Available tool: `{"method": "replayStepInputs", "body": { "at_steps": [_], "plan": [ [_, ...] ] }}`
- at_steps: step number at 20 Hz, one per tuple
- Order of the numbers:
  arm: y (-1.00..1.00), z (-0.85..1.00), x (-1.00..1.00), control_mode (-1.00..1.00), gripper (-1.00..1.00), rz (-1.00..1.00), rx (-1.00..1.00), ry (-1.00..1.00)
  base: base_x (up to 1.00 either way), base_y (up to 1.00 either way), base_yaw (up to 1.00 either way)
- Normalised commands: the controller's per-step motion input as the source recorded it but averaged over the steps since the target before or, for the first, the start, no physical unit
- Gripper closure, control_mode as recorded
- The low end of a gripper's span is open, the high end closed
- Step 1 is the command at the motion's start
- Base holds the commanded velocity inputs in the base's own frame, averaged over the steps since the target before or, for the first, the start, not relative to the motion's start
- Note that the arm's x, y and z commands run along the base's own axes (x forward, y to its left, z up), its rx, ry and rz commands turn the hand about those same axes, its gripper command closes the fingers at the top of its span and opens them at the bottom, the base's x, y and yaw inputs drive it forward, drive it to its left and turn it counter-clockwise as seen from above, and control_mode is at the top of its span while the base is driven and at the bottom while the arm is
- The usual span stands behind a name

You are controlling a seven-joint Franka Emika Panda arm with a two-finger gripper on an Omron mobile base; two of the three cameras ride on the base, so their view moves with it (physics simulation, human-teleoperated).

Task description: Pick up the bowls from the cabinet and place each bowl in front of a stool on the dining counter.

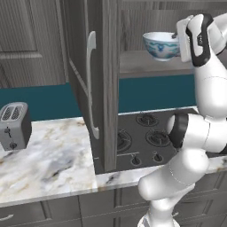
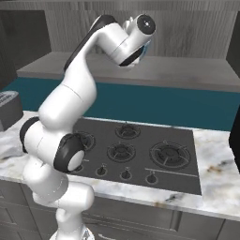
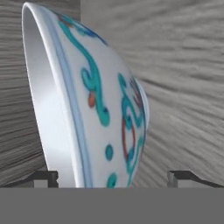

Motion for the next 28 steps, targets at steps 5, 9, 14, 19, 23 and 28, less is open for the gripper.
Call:
{"method": "replayStepInputs", "body": {
  "at_steps": [5, 9, 14, 19, 23, 28],
  "plan": [
    [0.0, -0.09, 0.17, -1.0, -1.0, 0.03, 0.02, 0.1, 0.0, 0.0, 0.0],
    [0.0, -0.04, 0.16, -1.0, -1.0, 0.03, 0.02, 0.12, 0.0, 0.0, 0.0],
    [0.0, -0.18, 0.03, -1.0, 1.0, 0.01, 0.0, 0.15, 0.0, 0.0, 0.0],
    [0.0, -0.31, 0.0, -1.0, 1.0, 0.0, 0.0, 0.1, 0.0, 0.0, 0.0],
    [0.0, -0.29, 0.0, -1.0, 1.0, 0.0, 0.0, 0.06, 0.0, 0.0, 0.0],
    [0.0, -0.21, -0.23, -1.0, 1.0, 0.0, 0.0, -0.01, 0.0, 0.0, 0.0]
  ]
}}
